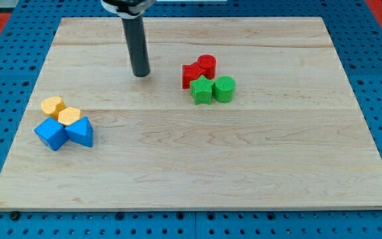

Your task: Push yellow heart a bit right

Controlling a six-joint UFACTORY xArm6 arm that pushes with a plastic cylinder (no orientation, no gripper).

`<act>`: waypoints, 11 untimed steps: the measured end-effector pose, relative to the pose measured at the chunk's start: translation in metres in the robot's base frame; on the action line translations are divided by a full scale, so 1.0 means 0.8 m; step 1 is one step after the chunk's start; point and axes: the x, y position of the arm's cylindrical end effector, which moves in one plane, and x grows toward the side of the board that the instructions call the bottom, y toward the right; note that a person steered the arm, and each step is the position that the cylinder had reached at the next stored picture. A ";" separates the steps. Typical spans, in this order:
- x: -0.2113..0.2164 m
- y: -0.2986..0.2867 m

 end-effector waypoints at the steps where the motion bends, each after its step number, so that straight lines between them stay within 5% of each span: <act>1: -0.027 -0.059; 2: -0.051 -0.091; 4: -0.015 -0.242; 8: 0.092 -0.236; 9: 0.155 -0.214; 11: 0.145 -0.185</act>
